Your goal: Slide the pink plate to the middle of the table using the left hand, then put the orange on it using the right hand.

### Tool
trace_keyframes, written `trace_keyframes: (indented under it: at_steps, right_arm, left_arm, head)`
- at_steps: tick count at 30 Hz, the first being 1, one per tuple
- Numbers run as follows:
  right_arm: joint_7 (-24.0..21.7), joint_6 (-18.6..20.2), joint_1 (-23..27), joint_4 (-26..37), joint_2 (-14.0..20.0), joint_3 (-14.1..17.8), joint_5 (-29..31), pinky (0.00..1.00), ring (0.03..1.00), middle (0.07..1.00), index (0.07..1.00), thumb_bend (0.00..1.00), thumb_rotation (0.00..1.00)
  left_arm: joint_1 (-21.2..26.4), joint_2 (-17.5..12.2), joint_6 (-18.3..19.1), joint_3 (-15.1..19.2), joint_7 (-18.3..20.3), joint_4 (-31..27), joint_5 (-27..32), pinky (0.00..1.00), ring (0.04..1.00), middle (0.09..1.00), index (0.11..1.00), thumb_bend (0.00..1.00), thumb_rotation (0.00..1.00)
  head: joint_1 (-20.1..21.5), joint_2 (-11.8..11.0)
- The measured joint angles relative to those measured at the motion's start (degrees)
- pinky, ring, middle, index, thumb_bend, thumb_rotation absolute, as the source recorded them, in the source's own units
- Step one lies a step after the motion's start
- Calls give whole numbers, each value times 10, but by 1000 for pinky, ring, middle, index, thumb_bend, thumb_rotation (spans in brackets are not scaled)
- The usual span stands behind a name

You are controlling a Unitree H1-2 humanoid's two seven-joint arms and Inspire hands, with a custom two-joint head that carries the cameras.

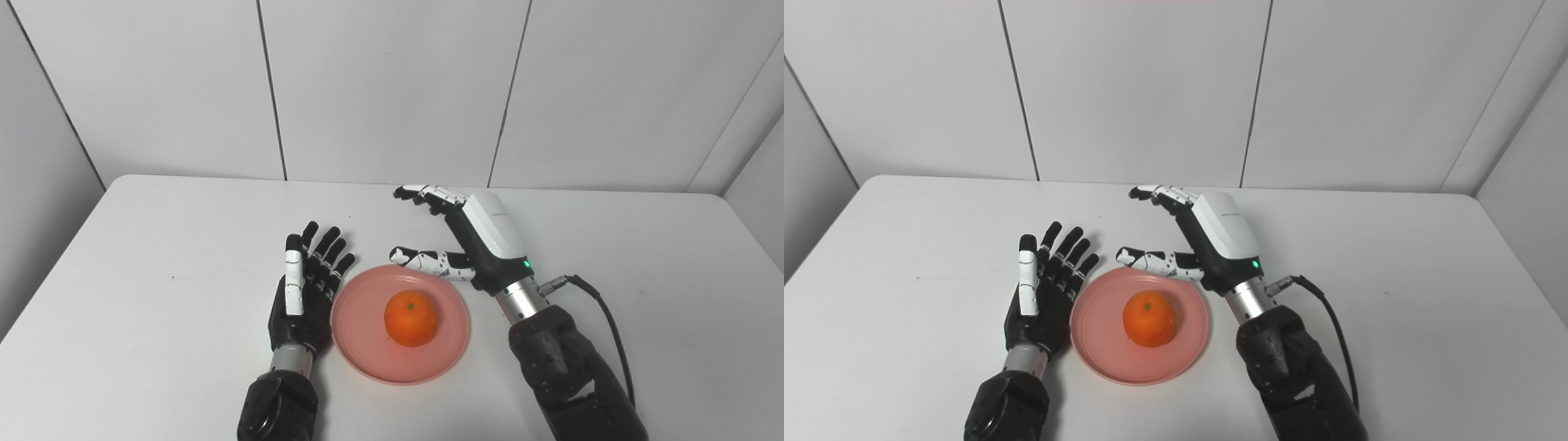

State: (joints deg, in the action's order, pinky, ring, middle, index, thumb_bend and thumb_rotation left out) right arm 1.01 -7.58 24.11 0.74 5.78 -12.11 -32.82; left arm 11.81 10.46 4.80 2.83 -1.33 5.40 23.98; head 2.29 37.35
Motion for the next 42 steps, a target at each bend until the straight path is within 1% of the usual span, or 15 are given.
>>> trace_keyframes:
  at_steps: [3, 4, 6, 9, 11, 12, 14, 16, 19, 20, 23, 26, 31, 38, 42]
  right_arm:
    - [10, 3, -11, -9, -25, 47, 70, 750, 821, 825, 793, 802, 1000]
    - [16, 3, -16, -15, -35, 64, 97, 772, 839, 854, 805, 805, 1000]
    - [25, 7, -25, -35, -59, 103, 161, 793, 844, 858, 823, 821, 1000]
    - [48, 13, -42, -68, -91, 154, 242, 927, 888, 868, 858, 804, 1000]
    - [52, 14, -52, -86, -104, 172, 278, 985, 925, 900, 894, 794, 1000]
    - [53, 14, -56, -98, -109, 177, 292, 993, 932, 907, 901, 792, 1000]
    - [54, 14, -59, -122, -113, 184, 320, 1000, 967, 935, 945, 797, 1000]
    - [53, 15, -60, -150, -119, 194, 349, 1000, 971, 939, 954, 794, 1000]
    - [51, 10, -53, -168, -122, 200, 377, 1000, 977, 946, 959, 783, 1000]
    - [51, 8, -52, -172, -122, 201, 384, 1000, 977, 949, 960, 781, 1000]
    - [47, -3, -51, -187, -121, 201, 391, 1000, 969, 946, 966, 782, 1000]
    - [45, -6, -50, -196, -121, 199, 393, 1000, 965, 938, 959, 786, 1000]
    - [42, -4, -51, -196, -117, 189, 392, 1000, 975, 942, 957, 798, 1000]
    - [40, 8, -54, -189, -111, 181, 390, 1000, 968, 932, 944, 830, 1000]
    - [38, 10, -56, -186, -109, 179, 390, 1000, 964, 932, 941, 820, 1000]
  left_arm:
    - [11, -10, -45, -10, 0, 27, -61, 946, 903, 875, 918, 891, 706]
    - [15, -17, -58, -14, 0, 36, -83, 959, 905, 889, 922, 877, 717]
    - [23, -37, -80, -22, 0, 54, -127, 981, 910, 904, 923, 856, 708]
    - [41, -59, -90, -22, -2, 71, -165, 999, 923, 921, 918, 857, 698]
    - [49, -72, -96, -22, -9, 79, -185, 994, 931, 925, 914, 868, 710]
    - [52, -76, -102, -22, -14, 82, -200, 993, 932, 926, 913, 870, 713]
    - [57, -77, -105, -23, -28, 90, -228, 973, 956, 937, 911, 873, 784]
    - [63, -77, -105, -25, -46, 98, -257, 971, 964, 943, 917, 870, 805]
    - [64, -78, -98, -24, -63, 102, -285, 990, 986, 959, 940, 851, 843]
    - [65, -79, -93, -23, -64, 102, -288, 995, 995, 972, 958, 820, 847]
    - [65, -79, -76, -19, -63, 103, -281, 1000, 1000, 992, 985, 768, 855]
    - [65, -79, -67, -15, -57, 103, -267, 1000, 1000, 999, 994, 757, 858]
    - [65, -79, -65, -15, -57, 103, -263, 1000, 1000, 1000, 1000, 753, 880]
    - [65, -75, -67, -16, -57, 103, -259, 1000, 1000, 1000, 1000, 823, 968]
    - [65, -73, -67, -17, -57, 103, -256, 1000, 1000, 1000, 1000, 831, 998]
  head:
    - [1, 1]
    - [1, 1]
    - [1, 1]
    - [3, 2]
    - [3, 2]
    - [3, 2]
    - [3, 2]
    - [1, 4]
    - [2, 5]
    - [2, 5]
    - [7, 6]
    - [8, 7]
    - [9, 6]
    - [10, 6]
    - [10, 6]
